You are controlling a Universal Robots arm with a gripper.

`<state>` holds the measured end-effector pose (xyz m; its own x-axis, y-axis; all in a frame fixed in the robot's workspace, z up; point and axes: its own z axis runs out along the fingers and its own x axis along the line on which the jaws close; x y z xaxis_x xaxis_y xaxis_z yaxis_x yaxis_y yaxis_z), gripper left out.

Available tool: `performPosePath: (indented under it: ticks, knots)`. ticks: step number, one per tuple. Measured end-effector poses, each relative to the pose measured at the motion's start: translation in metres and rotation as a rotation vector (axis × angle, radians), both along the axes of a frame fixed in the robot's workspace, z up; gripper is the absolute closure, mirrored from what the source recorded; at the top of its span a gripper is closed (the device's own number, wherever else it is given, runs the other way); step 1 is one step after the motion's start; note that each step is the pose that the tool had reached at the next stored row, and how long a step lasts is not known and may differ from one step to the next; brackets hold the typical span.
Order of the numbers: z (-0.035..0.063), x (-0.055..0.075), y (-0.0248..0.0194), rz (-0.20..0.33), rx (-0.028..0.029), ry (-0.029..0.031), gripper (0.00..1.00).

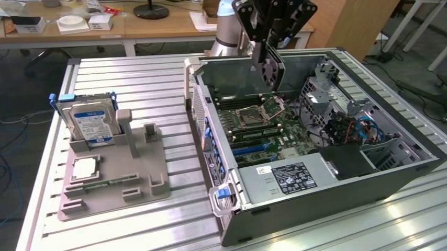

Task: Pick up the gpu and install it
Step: 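Pick up the gpu and move the gpu toward the slot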

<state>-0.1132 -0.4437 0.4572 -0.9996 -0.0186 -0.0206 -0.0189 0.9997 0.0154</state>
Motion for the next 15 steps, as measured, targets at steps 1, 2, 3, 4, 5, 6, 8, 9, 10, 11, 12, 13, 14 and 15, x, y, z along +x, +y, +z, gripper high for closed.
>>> performPosePath:
  ticks: [1, 2, 3, 4, 5, 6, 8, 9, 10, 11, 12, 13, 14, 15]
  knots:
    - [0.0, 0.001, 0.0, 0.0, 0.0, 0.0, 0.73]
    - [-0.0001, 0.002, 0.0, 0.0, 0.0, 0.0, 0.73]
    - [-0.0002, 0.003, 0.0, 0.0, 0.0, 0.0, 0.73]
    - [-0.0002, 0.004, 0.0, 0.0, -0.0001, 0.0001, 0.73]
    - [-0.0003, 0.006, 0.0, 0.0, -0.0001, 0.0001, 0.73]
    - [-0.0004, 0.008, 0.0, 0.0, 0.0001, 0.0, 0.73]
    - [-0.0005, 0.011, 0.0, 0.0, 0.0, 0.0, 0.73]
    - [-0.0005, 0.013, 0.0, 0.0, 0.0, 0.0, 0.73]
    - [-0.0006, 0.014, 0.0, 0.0, 0.0, 0.0, 0.73]
    - [-0.0006, 0.016, 0.0, 0.0, 0.0, 0.0, 0.73]
    - [-0.0007, 0.017, 0.0, 0.0, 0.0, 0.0, 0.73]
    - [-0.0007, 0.019, 0.0, 0.0, 0.0, 0.0, 0.73]
    - [-0.0007, 0.02, 0.0, 0.0, 0.0, 0.0, 0.73]
    - [-0.0007, 0.021, 0.0, 0.0, -0.0001, 0.0, 0.73]
